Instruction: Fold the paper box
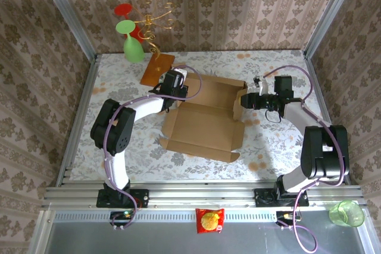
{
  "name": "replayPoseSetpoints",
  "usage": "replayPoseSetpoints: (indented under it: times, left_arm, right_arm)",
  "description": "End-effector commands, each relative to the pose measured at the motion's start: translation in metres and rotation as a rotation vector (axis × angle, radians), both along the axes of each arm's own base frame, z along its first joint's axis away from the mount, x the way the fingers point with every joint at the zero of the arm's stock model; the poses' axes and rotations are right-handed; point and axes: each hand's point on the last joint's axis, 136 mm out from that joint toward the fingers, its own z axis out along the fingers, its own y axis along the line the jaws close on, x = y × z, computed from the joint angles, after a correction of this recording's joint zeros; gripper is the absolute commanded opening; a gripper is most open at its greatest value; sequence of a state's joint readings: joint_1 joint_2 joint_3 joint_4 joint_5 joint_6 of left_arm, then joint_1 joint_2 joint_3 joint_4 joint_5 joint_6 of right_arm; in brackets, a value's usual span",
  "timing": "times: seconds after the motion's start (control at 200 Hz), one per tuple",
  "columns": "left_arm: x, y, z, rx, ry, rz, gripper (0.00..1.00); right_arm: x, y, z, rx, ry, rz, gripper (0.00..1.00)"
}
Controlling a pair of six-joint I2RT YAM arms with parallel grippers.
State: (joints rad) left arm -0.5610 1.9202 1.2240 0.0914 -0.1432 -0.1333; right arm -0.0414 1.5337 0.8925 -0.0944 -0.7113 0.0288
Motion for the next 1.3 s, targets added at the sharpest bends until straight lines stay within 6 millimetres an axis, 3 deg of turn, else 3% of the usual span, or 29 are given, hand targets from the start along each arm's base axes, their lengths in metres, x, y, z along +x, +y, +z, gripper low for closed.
replayPoseSetpoints:
  times: [0.0,0.24,0.49,0.69,0.985,1.29]
  left_arm:
    - [-0.004,0.002,-0.011,0.025,0.025,-0.031,0.0]
    - [-0.005,0.002,-0.011,0.025,0.026,-0.028,0.0]
    - [-0.003,0.001,-0.013,0.021,0.026,-0.024,0.0]
    - [-0.003,-0.001,-0.012,0.025,0.028,-0.025,0.0]
    - [-0.004,-0.004,-0.013,0.027,0.033,-0.028,0.0]
    - [-0.003,-0.004,-0.013,0.022,0.048,0.002,0.0]
  right_arm:
    - [0.015,0.0,-0.004,0.007,0.012,0.011,0.51]
    - [0.03,0.003,0.006,-0.057,-0.031,0.021,0.51]
    - [0.041,-0.003,-0.013,-0.268,-0.061,-0.063,0.52]
    - [0.057,-0.013,-0.016,-0.378,-0.096,-0.175,0.51]
    - [0.076,-0.005,-0.019,-0.457,-0.07,-0.208,0.47]
    - [0.081,0.007,-0.029,-0.572,-0.019,-0.26,0.27]
